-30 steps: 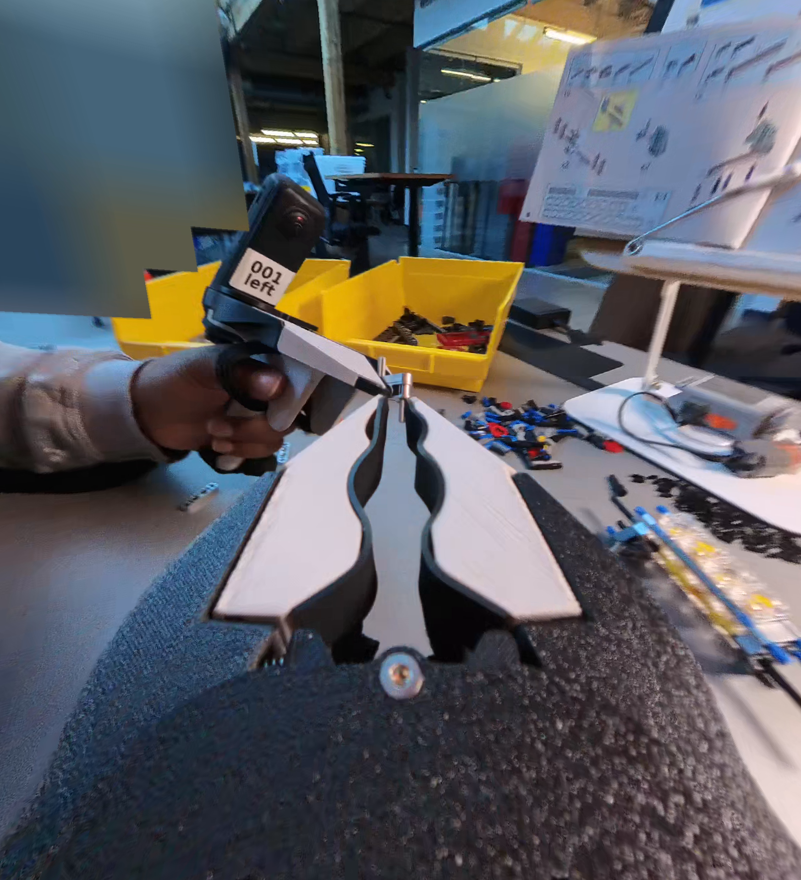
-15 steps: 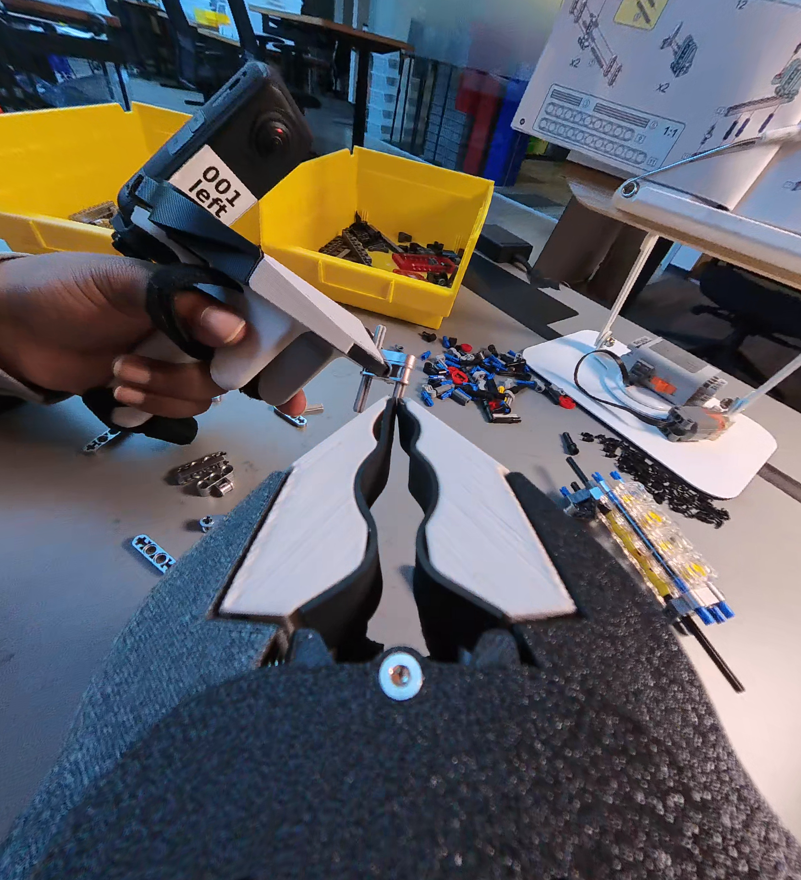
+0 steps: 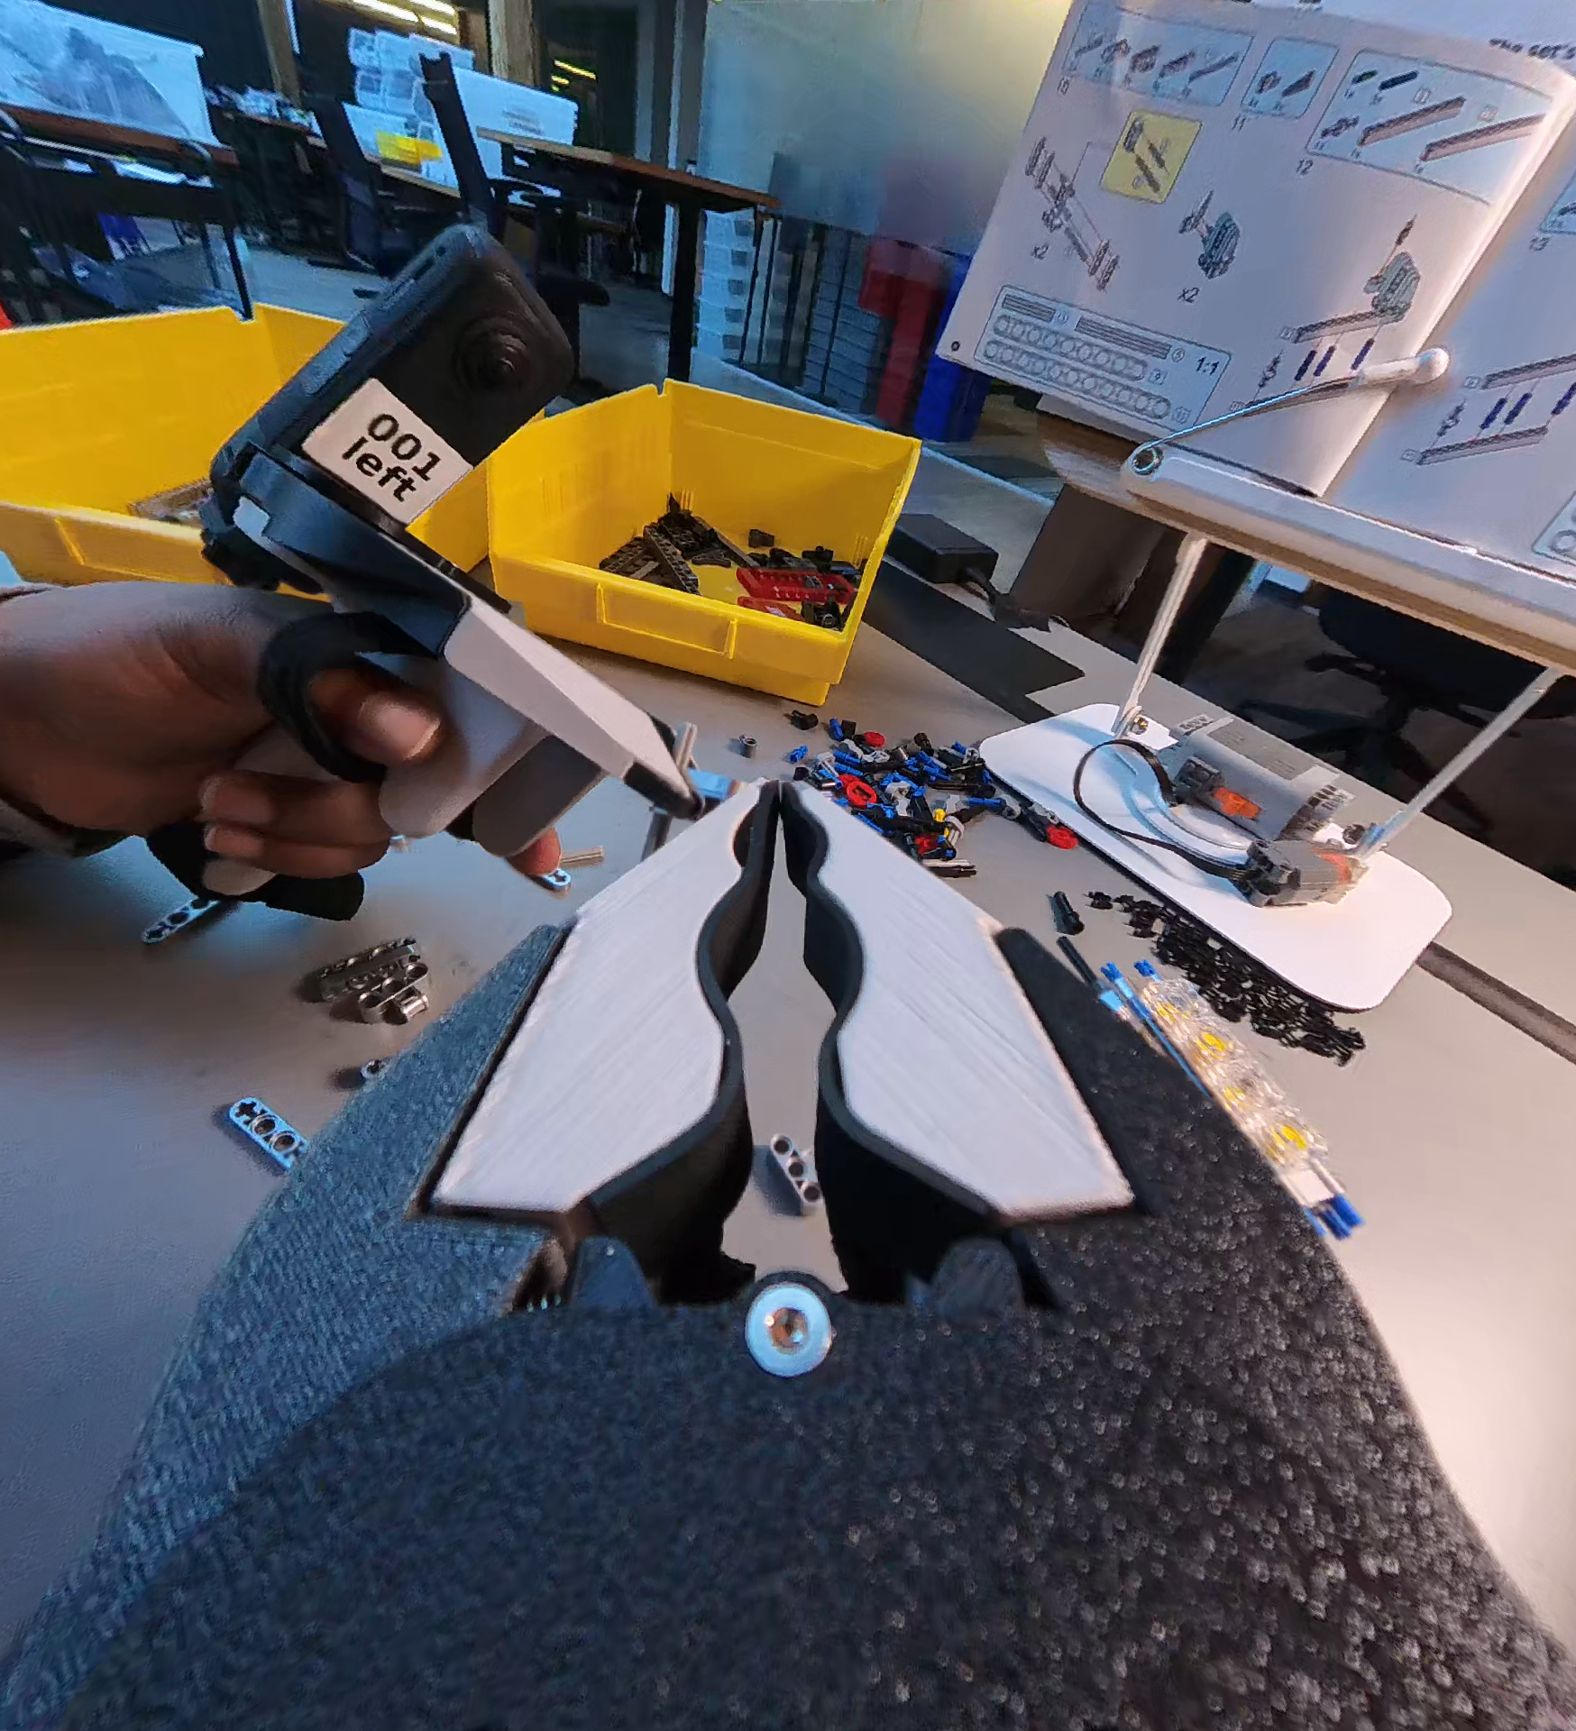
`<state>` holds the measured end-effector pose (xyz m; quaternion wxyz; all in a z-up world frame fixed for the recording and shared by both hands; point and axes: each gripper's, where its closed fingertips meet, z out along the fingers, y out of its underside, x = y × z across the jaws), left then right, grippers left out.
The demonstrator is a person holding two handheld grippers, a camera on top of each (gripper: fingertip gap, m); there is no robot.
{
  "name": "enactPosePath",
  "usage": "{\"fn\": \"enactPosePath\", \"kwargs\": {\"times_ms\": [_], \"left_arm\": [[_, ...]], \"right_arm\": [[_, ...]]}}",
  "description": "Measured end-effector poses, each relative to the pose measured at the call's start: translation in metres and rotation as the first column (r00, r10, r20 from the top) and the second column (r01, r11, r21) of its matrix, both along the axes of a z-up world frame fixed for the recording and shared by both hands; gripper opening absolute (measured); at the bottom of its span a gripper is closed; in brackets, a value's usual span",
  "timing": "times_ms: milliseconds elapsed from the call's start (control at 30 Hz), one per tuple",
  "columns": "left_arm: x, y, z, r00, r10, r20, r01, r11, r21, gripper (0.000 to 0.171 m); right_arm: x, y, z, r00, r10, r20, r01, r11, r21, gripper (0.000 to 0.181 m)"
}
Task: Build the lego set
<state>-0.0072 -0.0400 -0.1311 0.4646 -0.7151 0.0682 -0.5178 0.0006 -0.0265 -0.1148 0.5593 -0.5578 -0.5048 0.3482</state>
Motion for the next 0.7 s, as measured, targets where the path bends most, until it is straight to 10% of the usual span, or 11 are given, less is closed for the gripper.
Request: {"fn": "enactPosePath", "kwargs": {"times_ms": [267,467,700], "left_arm": [[0.001,-0.013,0.011,0.960,-0.142,0.243,0.160,0.986,-0.056,0.006],[0.013,-0.028,0.010,0.948,-0.246,0.204,0.259,0.965,-0.039,0.006],[0.023,-0.035,-0.031,0.904,-0.259,-0.339,0.289,0.956,0.040,0.006]], "right_arm": [[-0.004,-0.031,-0.011,0.971,0.220,0.092,-0.231,0.965,0.124,0.024],[0.006,-0.044,-0.010,0.933,0.348,0.086,-0.355,0.932,0.076,0.006],[0.015,-0.039,-0.035,0.899,0.372,0.230,-0.382,0.924,-0.001,0.007]]}}
